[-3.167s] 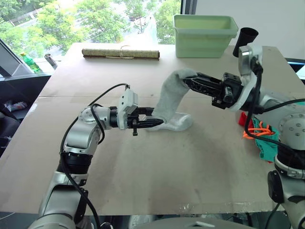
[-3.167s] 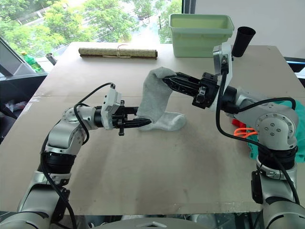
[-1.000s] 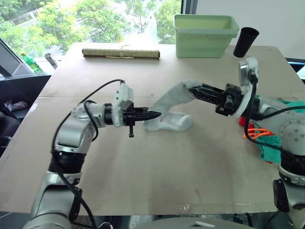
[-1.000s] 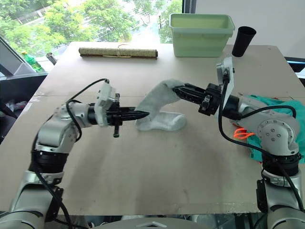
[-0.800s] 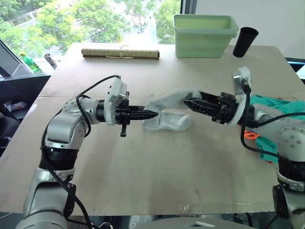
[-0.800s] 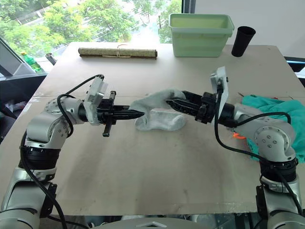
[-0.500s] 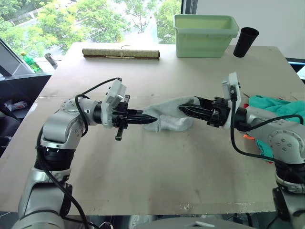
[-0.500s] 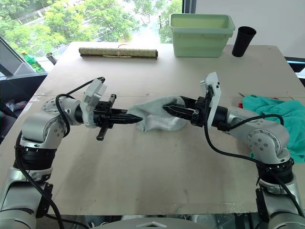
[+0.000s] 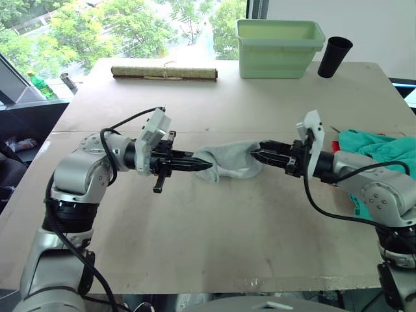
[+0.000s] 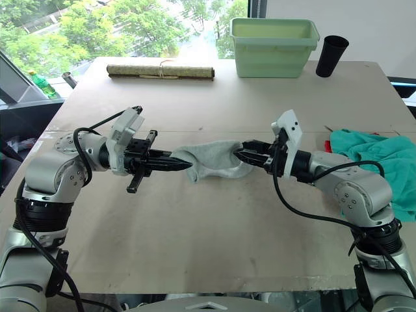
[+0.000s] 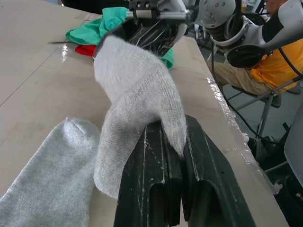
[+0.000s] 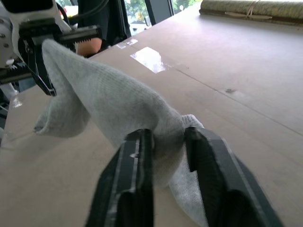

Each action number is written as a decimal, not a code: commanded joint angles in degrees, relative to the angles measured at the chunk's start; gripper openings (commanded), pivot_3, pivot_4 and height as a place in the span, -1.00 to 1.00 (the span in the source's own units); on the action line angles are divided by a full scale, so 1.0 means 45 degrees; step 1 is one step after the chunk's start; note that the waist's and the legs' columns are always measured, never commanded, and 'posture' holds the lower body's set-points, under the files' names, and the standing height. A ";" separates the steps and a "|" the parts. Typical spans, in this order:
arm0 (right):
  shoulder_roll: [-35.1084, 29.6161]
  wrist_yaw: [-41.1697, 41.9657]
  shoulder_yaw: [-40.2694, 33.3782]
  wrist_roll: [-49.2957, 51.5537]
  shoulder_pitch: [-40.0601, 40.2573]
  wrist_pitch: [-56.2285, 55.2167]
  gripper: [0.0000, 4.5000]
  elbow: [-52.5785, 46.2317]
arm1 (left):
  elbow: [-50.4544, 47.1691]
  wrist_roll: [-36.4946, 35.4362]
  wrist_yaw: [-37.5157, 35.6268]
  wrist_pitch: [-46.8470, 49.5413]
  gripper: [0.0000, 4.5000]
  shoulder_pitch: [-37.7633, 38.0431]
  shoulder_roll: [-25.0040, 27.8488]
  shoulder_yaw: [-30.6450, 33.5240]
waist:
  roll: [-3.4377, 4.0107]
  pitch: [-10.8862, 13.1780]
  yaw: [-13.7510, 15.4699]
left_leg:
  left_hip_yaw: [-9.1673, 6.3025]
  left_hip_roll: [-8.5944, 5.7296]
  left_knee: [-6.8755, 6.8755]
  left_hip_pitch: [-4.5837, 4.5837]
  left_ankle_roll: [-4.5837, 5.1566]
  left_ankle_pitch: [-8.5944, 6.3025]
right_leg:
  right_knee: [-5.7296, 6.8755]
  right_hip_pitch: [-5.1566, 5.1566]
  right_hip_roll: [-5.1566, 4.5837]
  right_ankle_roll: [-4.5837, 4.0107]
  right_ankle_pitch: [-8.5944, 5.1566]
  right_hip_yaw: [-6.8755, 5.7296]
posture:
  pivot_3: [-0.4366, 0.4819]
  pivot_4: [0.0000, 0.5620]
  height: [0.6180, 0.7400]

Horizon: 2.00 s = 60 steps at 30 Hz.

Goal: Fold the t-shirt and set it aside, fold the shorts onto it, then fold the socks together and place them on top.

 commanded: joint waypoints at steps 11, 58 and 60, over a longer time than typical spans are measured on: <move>-0.0071 -0.1051 -0.0722 0.0897 -0.0661 0.2667 -0.97 -0.0366 | 0.2473 0.1310 0.1880 0.0346 -1.00 -0.1842 0.0275 0.0192 | -0.0005 0.0004 0.0026 | -0.0001 0.0000 0.0007 0.0000 0.0001 0.0001 | 0.0005 0.0000 0.0001 0.0001 0.0001 -0.0001 | -0.05 -0.47 0.95; 0.1308 -0.0851 0.2333 -0.5439 -0.2422 0.0778 -1.00 0.4607 | 1.3844 0.5796 -0.0957 -0.6163 0.98 -0.7189 -0.1801 -0.4707 | -0.0017 0.0004 -0.0058 | 0.0067 0.0011 0.0048 -0.0067 0.0004 0.0004 | 0.0049 -0.0100 0.0042 0.0003 0.0002 0.0065 | -0.05 -0.47 0.95; 0.1396 -0.0815 0.2252 -0.5549 -0.2392 0.0785 -1.00 0.4596 | 1.4288 0.6081 -0.0755 -0.6405 0.98 -0.7357 -0.1969 -0.4343 | -0.0019 0.0003 -0.0059 | 0.0067 0.0011 0.0052 -0.0067 0.0004 0.0004 | 0.0049 -0.0099 0.0042 0.0003 0.0003 0.0066 | -0.05 -0.47 0.95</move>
